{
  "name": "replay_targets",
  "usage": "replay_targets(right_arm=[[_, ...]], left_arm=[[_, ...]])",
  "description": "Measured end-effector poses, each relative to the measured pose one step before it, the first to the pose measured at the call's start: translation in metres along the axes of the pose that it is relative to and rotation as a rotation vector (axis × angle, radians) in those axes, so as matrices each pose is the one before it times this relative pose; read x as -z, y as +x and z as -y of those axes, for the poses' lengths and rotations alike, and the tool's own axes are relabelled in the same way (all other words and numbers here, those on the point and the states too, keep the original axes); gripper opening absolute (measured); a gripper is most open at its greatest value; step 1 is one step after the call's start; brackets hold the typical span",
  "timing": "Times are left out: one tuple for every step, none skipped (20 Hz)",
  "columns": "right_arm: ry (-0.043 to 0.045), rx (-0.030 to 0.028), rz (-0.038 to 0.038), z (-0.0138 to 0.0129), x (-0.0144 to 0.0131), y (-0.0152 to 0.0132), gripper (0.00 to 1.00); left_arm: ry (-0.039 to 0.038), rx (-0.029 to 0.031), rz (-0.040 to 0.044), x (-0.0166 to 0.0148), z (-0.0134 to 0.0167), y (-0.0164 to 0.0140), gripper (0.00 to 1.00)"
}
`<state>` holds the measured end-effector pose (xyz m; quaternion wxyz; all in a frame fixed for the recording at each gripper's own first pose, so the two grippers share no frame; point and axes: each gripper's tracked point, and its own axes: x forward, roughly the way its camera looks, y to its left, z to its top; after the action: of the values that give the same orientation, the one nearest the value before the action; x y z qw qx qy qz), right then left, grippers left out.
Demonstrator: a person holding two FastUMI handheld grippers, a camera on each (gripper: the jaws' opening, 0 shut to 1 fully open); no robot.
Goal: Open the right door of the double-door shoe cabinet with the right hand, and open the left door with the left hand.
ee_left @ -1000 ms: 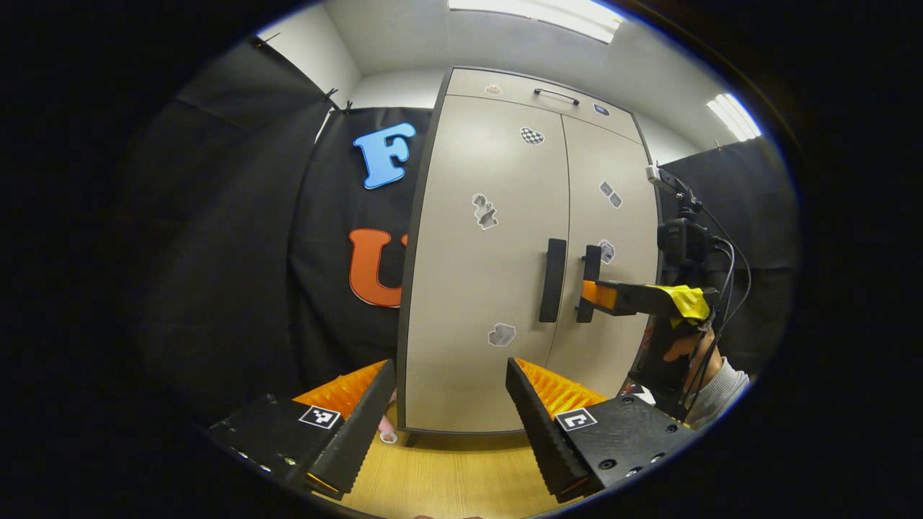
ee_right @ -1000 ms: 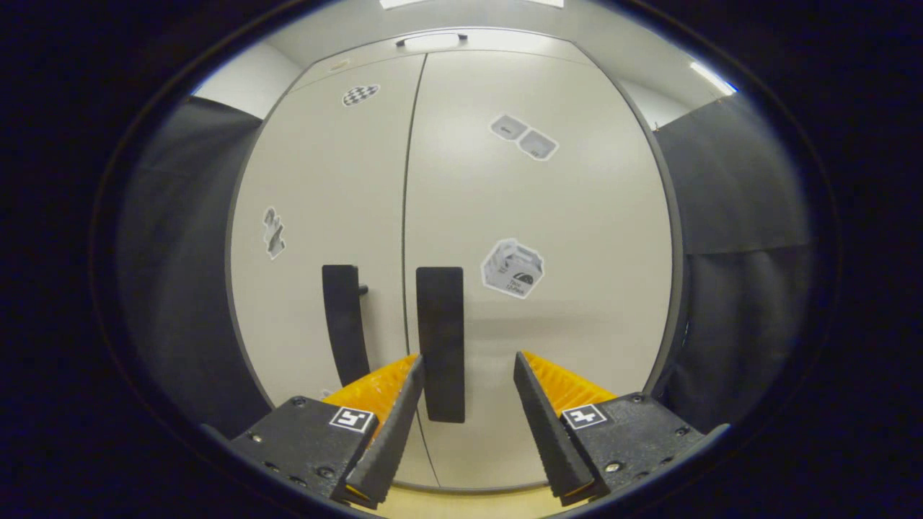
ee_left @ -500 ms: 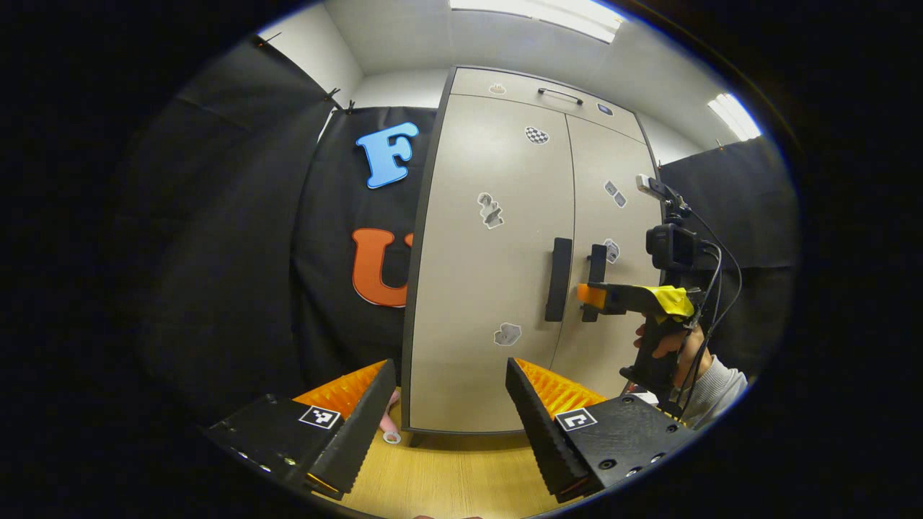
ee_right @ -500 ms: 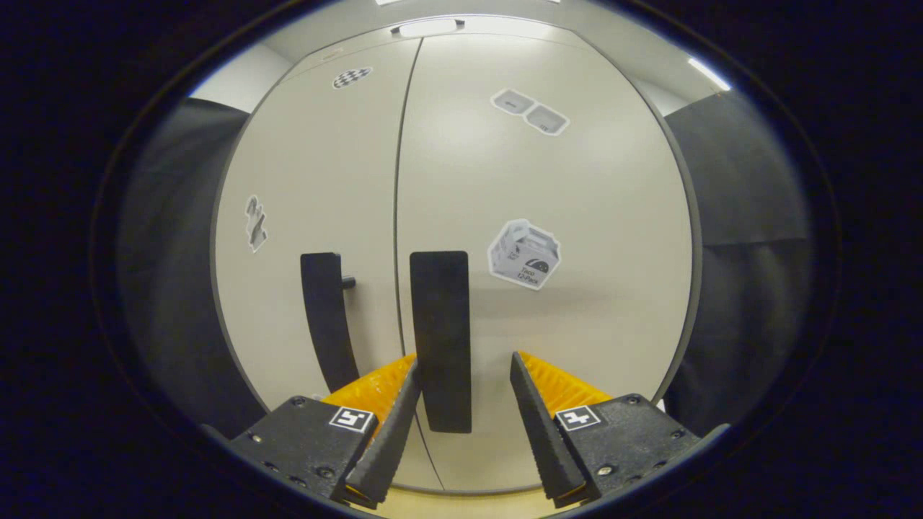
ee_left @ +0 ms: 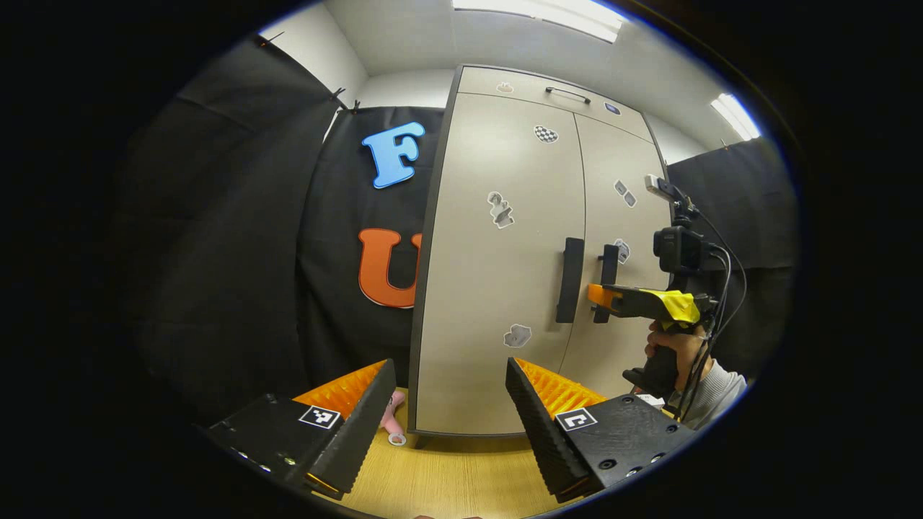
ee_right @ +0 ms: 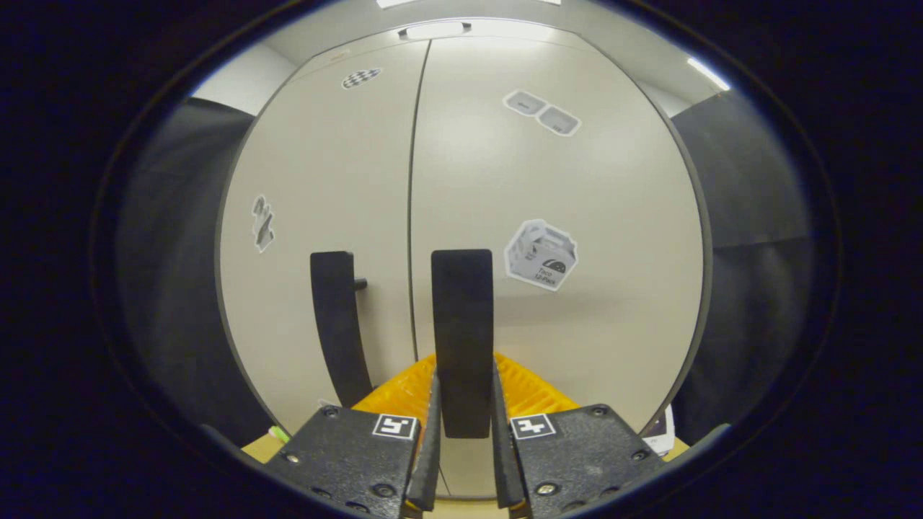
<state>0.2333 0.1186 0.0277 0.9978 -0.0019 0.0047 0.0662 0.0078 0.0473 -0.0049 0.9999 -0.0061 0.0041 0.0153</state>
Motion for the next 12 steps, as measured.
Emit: replay_targets(right_arm=[[0.00247, -0.00422, -0.002, 0.00012, 0.00085, -0.00047, 0.3], [0.00248, -0.00311, 0.00175, 0.00003, -0.00092, 0.00038, 0.28], [0.00108, -0.00035, -0.00283, -0.0002, 0.00021, 0.00017, 0.24], [-0.00448, 0.00129, -0.0013, 0.00031, 0.00027, -0.00039, 0.23], [0.00028, 0.00093, -0.00053, -0.00019, -0.00045, -0.00008, 0.23], [0.00286, -0.00123, -0.00116, 0.0, 0.00038, -0.0002, 0.23], [0.00349, -0.00297, -0.00192, -0.00017, -0.00032, -0.00028, 0.23], [0.00229, -0.00235, -0.00474, -0.00007, 0.00023, -0.00097, 0.23], [-0.00061, -0.00252, -0.00218, -0.00008, -0.00021, -0.00173, 0.23], [-0.00269, -0.00429, -0.00303, -0.00013, 0.00028, -0.0021, 0.23], [0.00055, -0.0058, -0.00273, -0.00071, -0.0006, -0.00285, 0.23], [0.00136, -0.00667, -0.00628, -0.00012, -0.00008, -0.00314, 0.22]], left_arm=[[-0.00128, 0.00065, -0.00116, 0.00032, 0.001, 0.00046, 0.92], [-0.00219, 0.00162, -0.00126, 0.00008, 0.00033, 0.00118, 0.92], [-0.00191, 0.00317, -0.00099, 0.00083, 0.0015, 0.00068, 0.92], [-0.00013, 0.00188, -0.0007, -0.00066, 0.00086, 0.00095, 0.92], [0.00166, 0.00177, -0.00115, 0.00088, 0.001, -0.00001, 0.92], [0.00155, 0.00024, -0.00054, -0.0003, 0.00079, -0.00007, 0.92], [0.00083, 0.00167, 0.00025, -0.00112, -0.00042, -0.00029, 0.92], [0.00098, 0.00081, 0.00015, 0.00004, 0.00023, -0.00026, 0.92], [0.00137, -0.00227, 0.00027, 0.00042, -0.00065, 0.00049, 0.92], [0.00074, -0.00258, 0.0004, -0.00025, -0.00018, -0.00025, 0.92], [-0.00037, -0.00128, -0.00042, -0.00007, 0.00018, -0.00046, 0.92], [0.00049, -0.00297, 0.00053, -0.00021, -0.00036, -0.00071, 0.92]])
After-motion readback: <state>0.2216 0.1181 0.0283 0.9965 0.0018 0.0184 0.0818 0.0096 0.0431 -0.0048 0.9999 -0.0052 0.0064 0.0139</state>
